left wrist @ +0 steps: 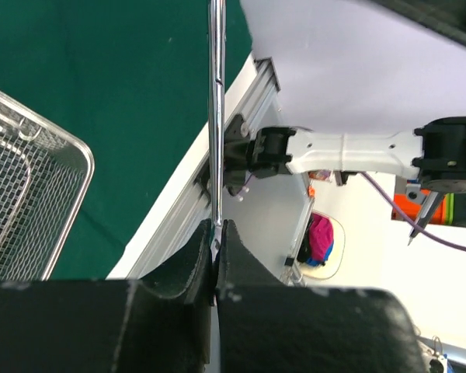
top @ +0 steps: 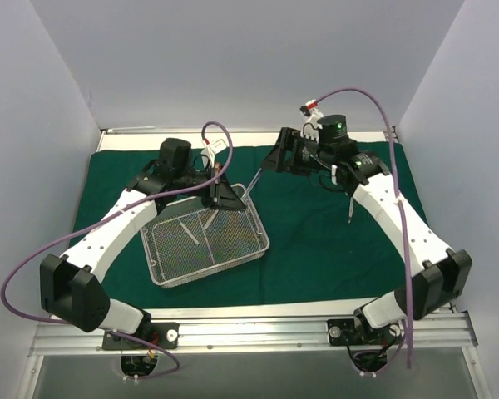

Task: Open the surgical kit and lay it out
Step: Place the medical item in the surgical kit.

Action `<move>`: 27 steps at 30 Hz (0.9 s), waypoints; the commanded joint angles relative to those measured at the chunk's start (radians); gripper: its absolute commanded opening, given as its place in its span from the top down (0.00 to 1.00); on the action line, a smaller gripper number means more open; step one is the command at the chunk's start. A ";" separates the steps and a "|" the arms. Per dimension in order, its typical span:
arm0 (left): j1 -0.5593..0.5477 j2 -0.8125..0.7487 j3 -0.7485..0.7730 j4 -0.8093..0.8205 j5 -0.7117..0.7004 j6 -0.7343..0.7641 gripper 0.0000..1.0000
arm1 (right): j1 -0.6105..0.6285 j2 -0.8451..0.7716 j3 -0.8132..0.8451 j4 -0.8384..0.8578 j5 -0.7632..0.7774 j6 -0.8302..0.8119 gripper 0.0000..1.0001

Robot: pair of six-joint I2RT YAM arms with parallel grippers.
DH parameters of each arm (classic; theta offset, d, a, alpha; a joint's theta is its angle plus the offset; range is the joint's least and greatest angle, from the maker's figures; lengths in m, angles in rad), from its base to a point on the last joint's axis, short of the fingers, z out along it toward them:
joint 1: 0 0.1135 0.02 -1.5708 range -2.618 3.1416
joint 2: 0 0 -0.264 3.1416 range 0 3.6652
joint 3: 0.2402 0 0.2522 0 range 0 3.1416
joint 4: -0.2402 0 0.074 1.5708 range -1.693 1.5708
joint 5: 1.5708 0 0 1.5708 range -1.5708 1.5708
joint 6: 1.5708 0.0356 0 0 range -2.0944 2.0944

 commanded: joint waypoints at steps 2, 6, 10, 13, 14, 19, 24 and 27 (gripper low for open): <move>0.003 -0.033 0.033 -0.147 0.006 0.103 0.98 | 0.045 -0.117 0.090 -0.309 0.248 -0.514 0.33; -0.011 -0.064 0.010 -0.204 0.026 0.137 0.98 | 0.129 -0.237 0.018 -0.301 0.164 -0.801 0.42; -0.036 -0.099 -0.029 -0.220 0.056 0.137 0.98 | 0.350 -0.263 0.016 -0.367 0.291 -0.973 0.45; -0.062 -0.121 -0.049 -0.212 0.081 0.122 0.98 | 0.547 -0.234 0.039 -0.381 0.376 -1.065 0.47; -0.071 -0.122 -0.053 -0.213 0.092 0.123 0.98 | 0.595 -0.229 0.031 -0.378 0.469 -1.076 0.46; -0.117 -0.127 -0.069 -0.215 0.136 0.123 0.98 | 0.686 -0.215 -0.047 -0.349 0.582 -1.171 0.41; -0.134 -0.148 -0.093 -0.220 0.154 0.126 0.98 | 0.685 -0.219 -0.058 -0.356 0.618 -1.266 0.42; -0.138 -0.159 -0.110 -0.210 0.162 0.119 0.98 | 0.679 -0.222 -0.064 -0.369 0.628 -1.312 0.43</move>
